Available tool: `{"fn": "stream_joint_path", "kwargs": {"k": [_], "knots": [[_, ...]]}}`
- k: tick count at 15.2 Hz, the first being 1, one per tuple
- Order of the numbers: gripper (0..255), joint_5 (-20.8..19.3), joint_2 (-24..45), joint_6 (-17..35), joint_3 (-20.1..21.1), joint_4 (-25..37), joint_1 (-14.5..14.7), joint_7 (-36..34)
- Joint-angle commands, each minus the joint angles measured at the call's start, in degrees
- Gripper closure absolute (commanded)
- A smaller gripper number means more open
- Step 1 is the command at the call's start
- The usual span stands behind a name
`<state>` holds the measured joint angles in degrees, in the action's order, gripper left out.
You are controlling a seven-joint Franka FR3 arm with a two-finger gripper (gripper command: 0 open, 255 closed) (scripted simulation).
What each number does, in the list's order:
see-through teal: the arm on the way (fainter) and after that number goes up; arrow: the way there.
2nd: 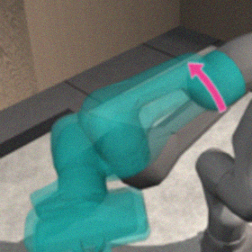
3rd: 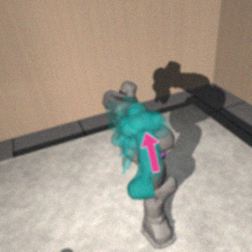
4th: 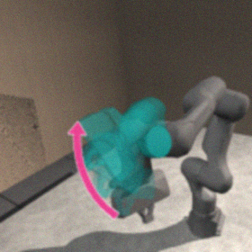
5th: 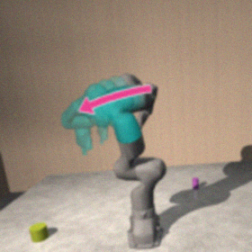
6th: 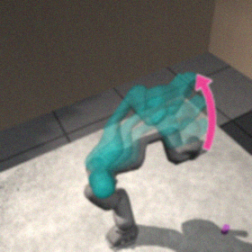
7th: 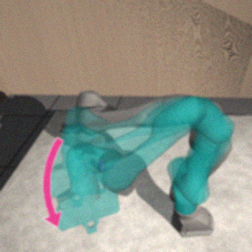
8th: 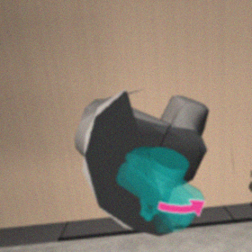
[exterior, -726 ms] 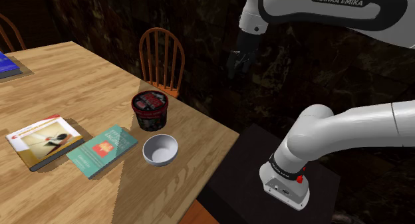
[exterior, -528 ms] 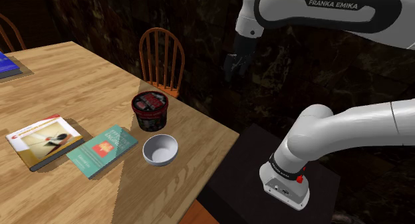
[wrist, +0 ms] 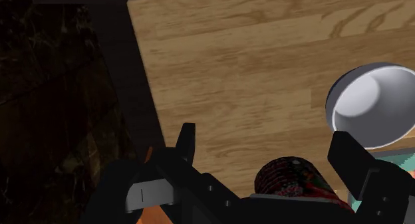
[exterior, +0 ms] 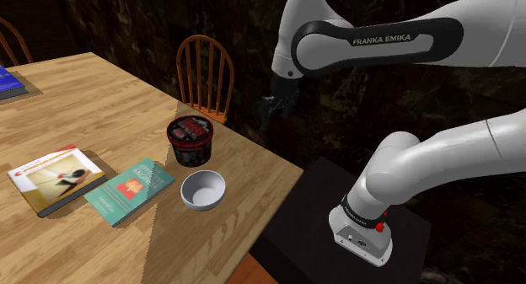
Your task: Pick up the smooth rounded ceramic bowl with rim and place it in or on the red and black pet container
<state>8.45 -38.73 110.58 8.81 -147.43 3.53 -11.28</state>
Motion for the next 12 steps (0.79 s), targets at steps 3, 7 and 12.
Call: {"fn": "stream_joint_path", "kwargs": {"k": [3,7,12], "knots": [[0,2.1,6.69,8.03,3.61,-0.85,1.23,-3.31],[0,3.35,13.98,15.64,7.08,-0.75,2.15,-6.59],[0,2.92,24.57,24.73,11.31,1.25,2.62,-11.43]]}}
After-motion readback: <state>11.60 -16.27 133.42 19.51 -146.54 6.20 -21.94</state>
